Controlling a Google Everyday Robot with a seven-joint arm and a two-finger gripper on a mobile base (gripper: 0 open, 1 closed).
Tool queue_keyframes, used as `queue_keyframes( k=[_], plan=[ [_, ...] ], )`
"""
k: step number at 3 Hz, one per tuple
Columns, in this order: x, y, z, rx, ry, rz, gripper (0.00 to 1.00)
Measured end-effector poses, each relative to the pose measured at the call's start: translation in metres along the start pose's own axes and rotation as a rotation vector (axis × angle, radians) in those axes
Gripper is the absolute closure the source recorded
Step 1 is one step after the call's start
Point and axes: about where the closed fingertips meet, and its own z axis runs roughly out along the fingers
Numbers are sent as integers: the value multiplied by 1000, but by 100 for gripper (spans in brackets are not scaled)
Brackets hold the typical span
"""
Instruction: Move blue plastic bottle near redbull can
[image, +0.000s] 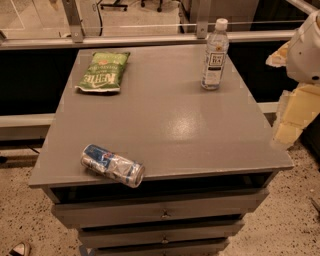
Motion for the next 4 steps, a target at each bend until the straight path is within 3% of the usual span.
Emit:
queue_keyframes(
  k=[1, 2, 4],
  plan=[
    [0, 0, 0, 0, 0, 0, 0],
    [2, -14, 9, 28, -47, 2, 0],
    [-2, -91, 60, 122, -260, 91, 0]
  ],
)
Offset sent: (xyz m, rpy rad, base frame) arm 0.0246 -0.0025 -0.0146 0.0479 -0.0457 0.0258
